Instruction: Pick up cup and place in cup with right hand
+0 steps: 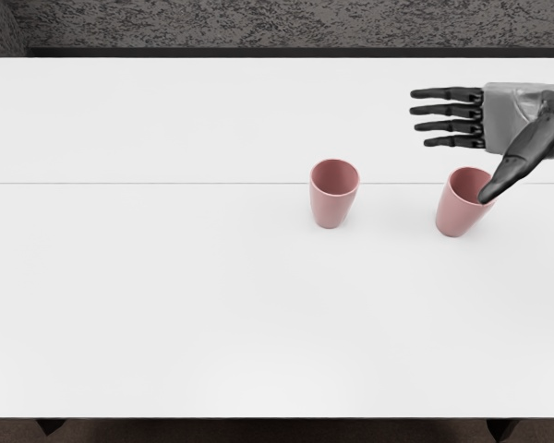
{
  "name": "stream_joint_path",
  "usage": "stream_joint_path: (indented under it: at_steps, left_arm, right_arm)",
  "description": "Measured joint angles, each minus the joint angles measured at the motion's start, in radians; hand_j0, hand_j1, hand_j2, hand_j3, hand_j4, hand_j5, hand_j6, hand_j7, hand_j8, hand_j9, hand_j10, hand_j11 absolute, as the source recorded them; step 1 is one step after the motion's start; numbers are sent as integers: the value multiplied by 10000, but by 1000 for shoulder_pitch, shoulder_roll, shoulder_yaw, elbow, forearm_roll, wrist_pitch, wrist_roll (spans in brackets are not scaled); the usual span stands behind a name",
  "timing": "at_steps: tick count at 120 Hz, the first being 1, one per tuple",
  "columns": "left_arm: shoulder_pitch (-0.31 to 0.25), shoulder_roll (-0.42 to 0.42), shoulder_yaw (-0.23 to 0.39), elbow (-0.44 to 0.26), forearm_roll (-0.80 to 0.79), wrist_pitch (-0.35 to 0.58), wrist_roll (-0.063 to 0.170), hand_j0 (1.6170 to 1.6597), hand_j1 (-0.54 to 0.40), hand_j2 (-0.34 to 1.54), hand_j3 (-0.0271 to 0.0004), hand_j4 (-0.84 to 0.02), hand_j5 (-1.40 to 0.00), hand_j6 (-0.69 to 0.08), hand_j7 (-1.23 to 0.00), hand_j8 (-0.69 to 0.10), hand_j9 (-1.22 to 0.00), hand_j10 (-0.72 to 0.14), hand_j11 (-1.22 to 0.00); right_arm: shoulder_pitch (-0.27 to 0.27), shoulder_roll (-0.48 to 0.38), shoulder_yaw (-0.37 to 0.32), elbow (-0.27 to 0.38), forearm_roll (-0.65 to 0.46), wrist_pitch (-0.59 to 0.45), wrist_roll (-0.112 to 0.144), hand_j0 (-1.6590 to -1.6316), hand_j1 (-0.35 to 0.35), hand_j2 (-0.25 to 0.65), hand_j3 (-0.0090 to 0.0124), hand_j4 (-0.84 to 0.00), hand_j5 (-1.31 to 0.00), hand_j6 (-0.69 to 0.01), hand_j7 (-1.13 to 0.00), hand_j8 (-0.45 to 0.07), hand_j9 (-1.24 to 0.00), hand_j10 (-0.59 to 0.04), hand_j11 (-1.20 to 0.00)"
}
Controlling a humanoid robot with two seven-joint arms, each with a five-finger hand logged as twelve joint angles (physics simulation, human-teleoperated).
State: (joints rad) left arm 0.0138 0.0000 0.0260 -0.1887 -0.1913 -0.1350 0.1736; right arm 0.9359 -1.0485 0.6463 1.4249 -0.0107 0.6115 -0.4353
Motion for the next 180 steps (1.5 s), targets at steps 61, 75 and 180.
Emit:
stream_joint_path:
  at_steps: [61,75,180]
  left_arm:
    - [0,0,0,0,0,0,0,16581,3490,0,-1,-1,-1,-1,-1,-1,-1,-1,-1]
    - [0,0,0,0,0,0,0,16581,3490,-1,0,-1,0,-1,0,-1,0,-1,0]
    - [0,0,0,0,0,0,0,16581,3490,-1,0,-1,0,-1,0,-1,0,-1,0]
  right_arm:
    - [369,490,-236,-13,-740,-332,-171,-16581,-3184,-47,0,-279,-342,-286,-340,-281,-341,-274,-341]
    - [410,552,-350,-58,-775,-394,-174,-16581,-3185,-47,0,-279,-340,-288,-338,-281,-339,-274,-339]
    - [319,651,-510,-74,-910,-647,-176,-16581,-229,-529,0,-2750,-3549,-2762,-3545,-2754,-3548,-2745,-3547]
